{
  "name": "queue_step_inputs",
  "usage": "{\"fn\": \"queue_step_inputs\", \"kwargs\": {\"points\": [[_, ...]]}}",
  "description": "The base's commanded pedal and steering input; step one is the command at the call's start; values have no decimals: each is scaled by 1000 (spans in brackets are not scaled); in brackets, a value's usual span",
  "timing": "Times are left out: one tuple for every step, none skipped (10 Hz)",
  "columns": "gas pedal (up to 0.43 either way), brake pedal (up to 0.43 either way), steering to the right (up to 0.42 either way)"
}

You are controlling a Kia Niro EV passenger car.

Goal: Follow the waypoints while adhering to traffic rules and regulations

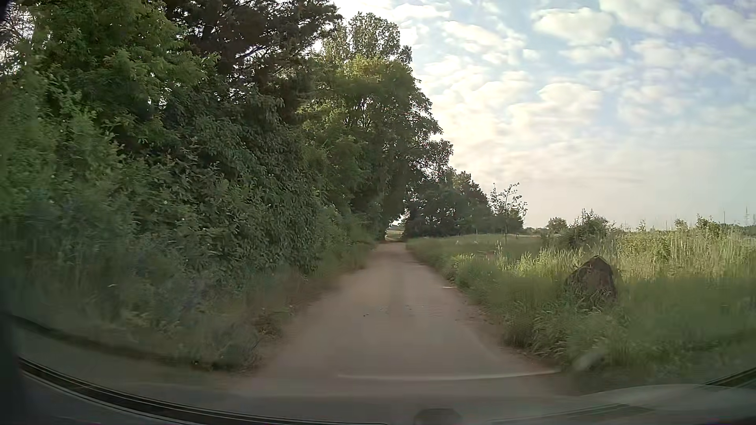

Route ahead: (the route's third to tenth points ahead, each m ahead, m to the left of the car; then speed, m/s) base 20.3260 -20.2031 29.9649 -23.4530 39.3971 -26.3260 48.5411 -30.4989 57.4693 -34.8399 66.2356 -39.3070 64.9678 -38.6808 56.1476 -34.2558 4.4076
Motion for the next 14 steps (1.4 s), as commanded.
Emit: {"fn": "queue_step_inputs", "kwargs": {"points": [[0, 37, 17], [0, 49, 17], [0, 55, 17], [0, 61, 17], [0, 61, 17], [0, 61, 17], [0, 55, 17], [0, 55, 17], [0, 55, 17], [0, 49, 17], [0, 49, 16], [0, 49, 15], [0, 49, 13], [0, 49, 10]]}}
